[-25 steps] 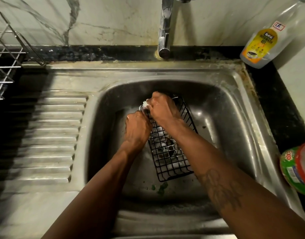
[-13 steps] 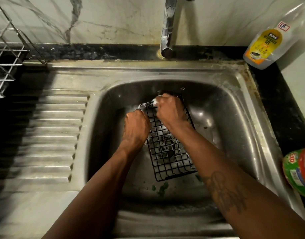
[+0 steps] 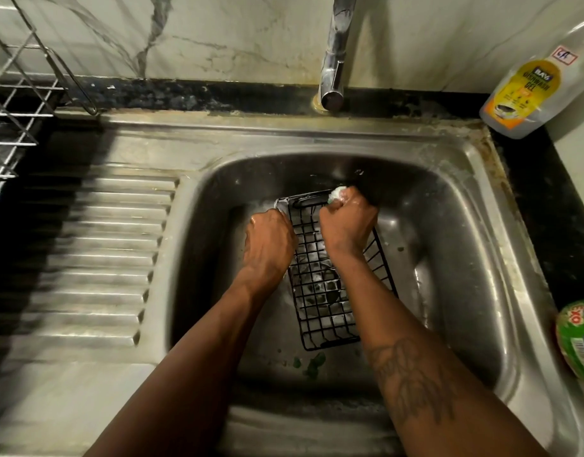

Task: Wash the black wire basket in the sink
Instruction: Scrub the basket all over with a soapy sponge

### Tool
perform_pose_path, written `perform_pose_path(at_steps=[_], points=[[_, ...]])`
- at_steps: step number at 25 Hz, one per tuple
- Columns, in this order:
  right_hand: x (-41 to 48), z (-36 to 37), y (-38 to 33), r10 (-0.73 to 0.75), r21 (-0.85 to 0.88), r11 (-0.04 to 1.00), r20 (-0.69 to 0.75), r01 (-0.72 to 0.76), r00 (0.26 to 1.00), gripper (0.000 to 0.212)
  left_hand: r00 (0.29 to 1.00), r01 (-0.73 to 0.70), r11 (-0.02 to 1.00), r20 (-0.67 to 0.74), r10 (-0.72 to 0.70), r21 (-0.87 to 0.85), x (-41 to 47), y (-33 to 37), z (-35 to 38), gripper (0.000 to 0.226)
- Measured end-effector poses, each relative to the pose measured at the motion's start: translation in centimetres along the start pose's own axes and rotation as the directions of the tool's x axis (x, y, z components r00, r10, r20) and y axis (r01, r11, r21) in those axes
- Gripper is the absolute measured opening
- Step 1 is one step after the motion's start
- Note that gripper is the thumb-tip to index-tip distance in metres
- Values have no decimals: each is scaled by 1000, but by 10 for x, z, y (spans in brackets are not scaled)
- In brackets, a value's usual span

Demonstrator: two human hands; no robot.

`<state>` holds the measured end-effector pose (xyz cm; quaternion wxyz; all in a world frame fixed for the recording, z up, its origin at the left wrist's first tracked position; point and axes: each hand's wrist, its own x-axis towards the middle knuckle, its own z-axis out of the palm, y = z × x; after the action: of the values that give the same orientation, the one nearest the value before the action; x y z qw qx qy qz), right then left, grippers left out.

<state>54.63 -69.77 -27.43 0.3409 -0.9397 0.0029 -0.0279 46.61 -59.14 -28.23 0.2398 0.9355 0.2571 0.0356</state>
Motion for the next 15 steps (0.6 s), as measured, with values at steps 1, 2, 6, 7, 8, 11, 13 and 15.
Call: perform_pose_path(at_steps=[1,2,6,7,8,11,13,15], points=[[-1,4,2,38,32,999,-23,-37,999,22,1000,2,1000,3,-2,18,0,1,0,39],[0,10,6,39,66,997,-34,-37,999,21,1000,-1,999,7,0,49,-1,1,-1,39],[1,22,10,45,50,998,-43,-43,998,20,1000,-1,993,16,-1,117,0,2,-1,38],[2,24,10,67,59,996,-63,-64,996,18,1000,0,992,9,-1,126,0,2,0,38],[-1,27,12,64,80,995,-65,-59,996,16,1000,5,991,2,-5,130,0,2,-2,38],[-5,34,21,-148,90,983,-102,158,984,15,1000,-29,984,11,27,173,1,3,-1,39],[2,35,26,-255,0,966,-178,259,950,16,1000,-23,993,20,21,119,0,5,1,39],[6,39,24,-180,-98,981,-108,170,978,17,1000,17,999,3,-17,42,2,2,5,37]])
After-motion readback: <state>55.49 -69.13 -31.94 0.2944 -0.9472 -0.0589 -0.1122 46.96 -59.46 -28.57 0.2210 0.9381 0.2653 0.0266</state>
